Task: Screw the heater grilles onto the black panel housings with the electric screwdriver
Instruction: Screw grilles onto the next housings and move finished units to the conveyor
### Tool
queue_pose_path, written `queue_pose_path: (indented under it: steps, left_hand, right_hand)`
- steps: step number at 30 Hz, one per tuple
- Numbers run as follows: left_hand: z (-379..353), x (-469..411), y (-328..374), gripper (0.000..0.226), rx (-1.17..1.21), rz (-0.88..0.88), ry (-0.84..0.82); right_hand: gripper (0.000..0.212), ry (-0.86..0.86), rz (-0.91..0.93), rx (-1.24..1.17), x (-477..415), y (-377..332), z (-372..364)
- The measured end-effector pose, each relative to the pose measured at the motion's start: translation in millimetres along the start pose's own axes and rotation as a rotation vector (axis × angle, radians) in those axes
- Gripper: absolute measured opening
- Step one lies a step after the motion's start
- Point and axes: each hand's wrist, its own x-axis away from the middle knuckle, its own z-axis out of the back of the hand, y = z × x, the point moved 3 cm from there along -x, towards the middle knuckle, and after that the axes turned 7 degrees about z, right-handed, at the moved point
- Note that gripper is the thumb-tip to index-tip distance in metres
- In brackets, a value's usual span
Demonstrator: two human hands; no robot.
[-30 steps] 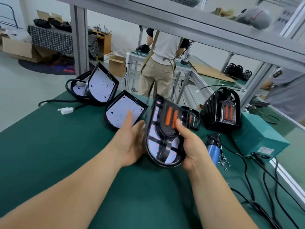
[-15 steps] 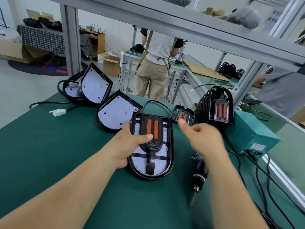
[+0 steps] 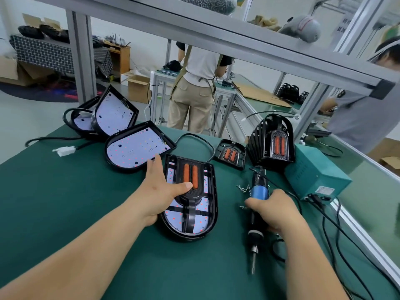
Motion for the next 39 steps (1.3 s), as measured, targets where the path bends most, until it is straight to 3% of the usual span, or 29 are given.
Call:
queue_pose_path:
  steps: [3, 6, 8, 10, 12, 14, 17, 19, 23, 27, 31, 39]
  left_hand:
    - [-2, 2, -4, 0.076, 0.014, 0.019, -0.04]
    - [-6, 3, -10, 0.088, -0.017, 0.059, -0.044]
    - [-6, 5, -6, 0.077, -0.088, 0.026, -0.023]
    - [-6, 8, 1, 0.071, -0.231, -0.007, 0.027]
    - [1, 11, 8, 0.088, -0.512, -0.043, 0.191]
    - [-3, 17, 25, 0.085, -0.673, -0.239, 0.331]
    - [-35, 19, 50, 0.053, -0.587, -0.484, 0.224]
    - [-71, 10, 56, 0.043, -0.581, -0.421, 0.065]
    - [-154, -5, 48, 0.063, -0.687, -0.18, -0.195]
    - [-187, -15, 43, 0.059, -0.733, -0.152, -0.159]
    - [-194, -25, 48, 0.038, -0.631, -0.208, -0.094]
    - [-199, -28, 35, 0.035, -0.476, -0.174, -0.122]
  right_hand:
    - [0.035, -0.01, -0.025, -0.313, -3, 5, 4]
    - [0.021, 0.023, -0.037, -0.878, -3, 0, 15]
    - [0.02, -0.004, -0.052, -1.244, -1, -4, 18]
    - [0.023, -0.053, -0.085, -1.456, 3, -8, 17]
    - [0.027, -0.075, -0.11, -1.59, 4, -9, 12]
    - [0.029, -0.078, -0.113, -1.618, 3, -9, 9]
    - [0.029, -0.113, -0.077, -1.592, 0, -10, 5]
    - [0.03, -0.135, -0.055, -1.559, 0, -13, 3]
    - [0.048, -0.143, 0.069, -1.608, -1, -20, -2]
    - [0.069, 0.052, 0.05, -1.425, -5, -6, 3]
    - [0.071, 0.017, 0.039, -1.386, -7, -4, 9]
    - [0.063, 0.025, -0.008, -1.37, -14, 8, 11]
